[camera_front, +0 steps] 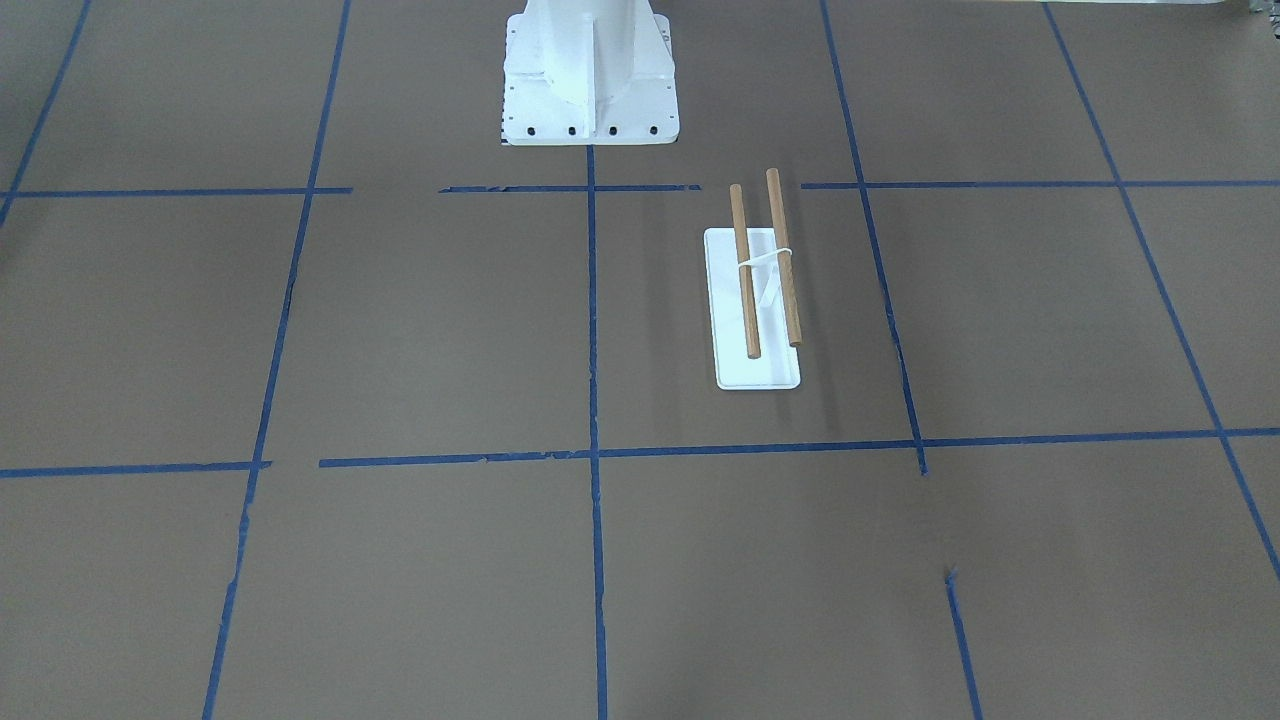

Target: Hang towel on rack

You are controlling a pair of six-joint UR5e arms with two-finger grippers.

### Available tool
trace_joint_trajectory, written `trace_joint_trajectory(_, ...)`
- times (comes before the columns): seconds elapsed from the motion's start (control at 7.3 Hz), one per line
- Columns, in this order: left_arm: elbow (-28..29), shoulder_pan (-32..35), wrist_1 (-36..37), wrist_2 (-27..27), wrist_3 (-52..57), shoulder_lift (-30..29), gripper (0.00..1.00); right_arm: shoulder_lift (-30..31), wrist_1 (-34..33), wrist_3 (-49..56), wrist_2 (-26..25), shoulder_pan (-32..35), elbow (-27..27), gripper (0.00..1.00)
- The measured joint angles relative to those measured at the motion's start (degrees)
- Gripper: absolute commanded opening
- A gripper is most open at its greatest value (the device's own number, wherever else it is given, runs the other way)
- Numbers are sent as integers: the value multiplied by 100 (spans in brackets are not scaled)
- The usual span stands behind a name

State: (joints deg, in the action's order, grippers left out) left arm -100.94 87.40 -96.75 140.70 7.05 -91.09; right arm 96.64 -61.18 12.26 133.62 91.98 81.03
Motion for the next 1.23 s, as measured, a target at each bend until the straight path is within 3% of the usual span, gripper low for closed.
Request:
trace_joint_trajectory(0.27,21,-6,-293,-42,-10,-148,100,-272,-676,-144,167,181,1163,0)
trace_joint_trajectory(0.55,42,-11,-472,-47,-93,-387,100,-712,-981,-1016,291,-34,1961,0)
trace_joint_trajectory(0.82,93,-37,-713,-56,-758,-762,100,-1233,-989,-2168,291,-817,2410,0)
trace_joint_trajectory(1.23,139,-533,-2364,-406,-2894,-903,100,-1852,-990,-3522,-334,-2152,3017,0)
